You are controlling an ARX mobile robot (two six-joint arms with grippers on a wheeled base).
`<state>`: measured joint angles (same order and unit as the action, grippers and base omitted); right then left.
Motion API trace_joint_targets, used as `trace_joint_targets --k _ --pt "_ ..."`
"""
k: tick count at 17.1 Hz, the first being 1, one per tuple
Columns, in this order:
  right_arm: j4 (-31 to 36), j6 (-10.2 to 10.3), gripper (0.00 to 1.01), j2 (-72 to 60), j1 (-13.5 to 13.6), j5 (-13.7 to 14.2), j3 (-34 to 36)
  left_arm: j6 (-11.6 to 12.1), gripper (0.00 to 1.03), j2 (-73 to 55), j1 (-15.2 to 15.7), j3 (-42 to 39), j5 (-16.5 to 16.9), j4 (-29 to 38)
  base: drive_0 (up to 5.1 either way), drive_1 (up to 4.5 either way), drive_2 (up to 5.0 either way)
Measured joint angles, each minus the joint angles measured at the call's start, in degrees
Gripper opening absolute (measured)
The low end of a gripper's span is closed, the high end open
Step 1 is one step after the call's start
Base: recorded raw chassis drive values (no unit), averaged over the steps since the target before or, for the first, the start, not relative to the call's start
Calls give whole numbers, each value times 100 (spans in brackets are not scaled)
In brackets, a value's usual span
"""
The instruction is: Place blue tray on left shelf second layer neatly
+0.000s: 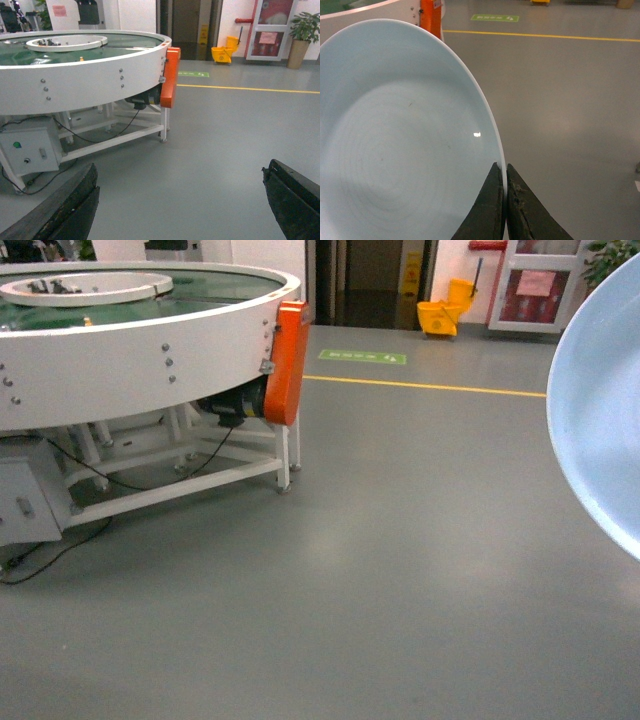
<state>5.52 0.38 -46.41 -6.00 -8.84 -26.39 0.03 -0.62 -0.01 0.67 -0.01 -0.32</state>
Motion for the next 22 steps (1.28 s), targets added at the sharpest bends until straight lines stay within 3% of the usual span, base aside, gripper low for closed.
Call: trace_joint_targets --k 18,22 --pt "15 0 2 2 0 -13 -2 0 98 0 0 0 0 13 -154 235 -542" --pt "26 0 2 -35 0 -9 -2 0 98 0 0 0 0 -4 -147 -147 -147"
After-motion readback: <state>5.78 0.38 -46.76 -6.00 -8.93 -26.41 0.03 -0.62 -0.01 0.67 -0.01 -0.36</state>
